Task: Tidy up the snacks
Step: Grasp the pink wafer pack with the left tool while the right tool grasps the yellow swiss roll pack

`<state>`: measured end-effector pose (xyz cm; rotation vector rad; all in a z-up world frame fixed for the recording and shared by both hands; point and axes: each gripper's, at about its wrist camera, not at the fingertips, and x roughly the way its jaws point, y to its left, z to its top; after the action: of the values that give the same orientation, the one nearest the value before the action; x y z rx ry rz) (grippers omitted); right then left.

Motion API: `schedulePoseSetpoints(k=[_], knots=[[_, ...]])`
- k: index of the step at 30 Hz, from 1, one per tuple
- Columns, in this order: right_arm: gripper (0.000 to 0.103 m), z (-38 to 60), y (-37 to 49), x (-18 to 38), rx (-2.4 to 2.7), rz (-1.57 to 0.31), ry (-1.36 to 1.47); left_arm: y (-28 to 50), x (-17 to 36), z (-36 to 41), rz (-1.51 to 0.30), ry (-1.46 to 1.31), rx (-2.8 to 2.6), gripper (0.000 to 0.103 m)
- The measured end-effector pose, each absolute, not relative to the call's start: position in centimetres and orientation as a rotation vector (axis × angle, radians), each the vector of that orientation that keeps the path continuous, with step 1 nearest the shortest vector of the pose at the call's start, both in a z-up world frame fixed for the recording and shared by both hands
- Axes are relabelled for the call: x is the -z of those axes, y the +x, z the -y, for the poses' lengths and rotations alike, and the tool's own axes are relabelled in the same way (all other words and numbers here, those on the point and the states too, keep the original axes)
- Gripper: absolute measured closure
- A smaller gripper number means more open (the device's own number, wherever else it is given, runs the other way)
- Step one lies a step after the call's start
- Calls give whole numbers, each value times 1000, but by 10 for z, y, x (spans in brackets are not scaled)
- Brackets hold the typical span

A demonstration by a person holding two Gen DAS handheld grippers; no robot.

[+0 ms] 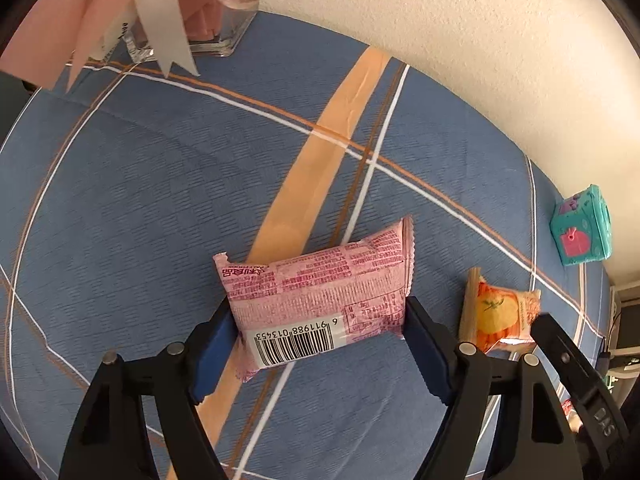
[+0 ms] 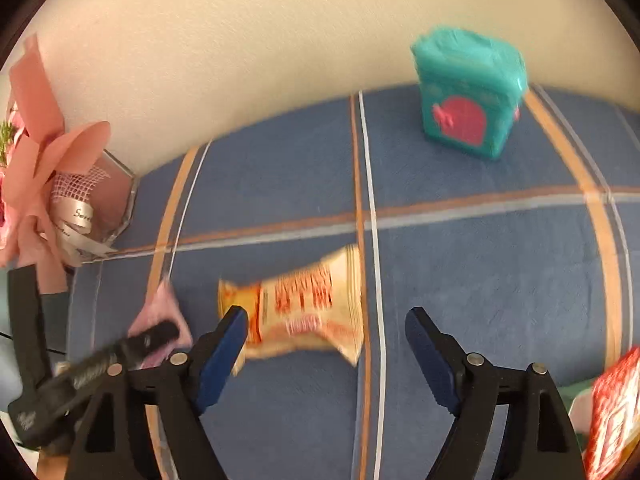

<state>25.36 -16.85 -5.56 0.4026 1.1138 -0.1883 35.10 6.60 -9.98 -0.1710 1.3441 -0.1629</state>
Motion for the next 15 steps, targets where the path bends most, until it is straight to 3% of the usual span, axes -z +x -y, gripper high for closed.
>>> schedulePoseSetpoints(k=[3, 12, 14, 15], knots=[[0, 152, 262, 59, 113, -1139, 335, 349, 99, -68, -1339, -144, 170, 22], [0, 119, 287, 82, 138, -1207, 124, 341, 102, -83, -1322, -119, 162, 23], [2, 118, 291, 89, 140, -1225, 124, 342, 100, -89, -1319, -115, 161, 24], [9, 115, 297, 93, 139, -1224, 136, 340, 97, -93, -1318, -115, 161, 24]])
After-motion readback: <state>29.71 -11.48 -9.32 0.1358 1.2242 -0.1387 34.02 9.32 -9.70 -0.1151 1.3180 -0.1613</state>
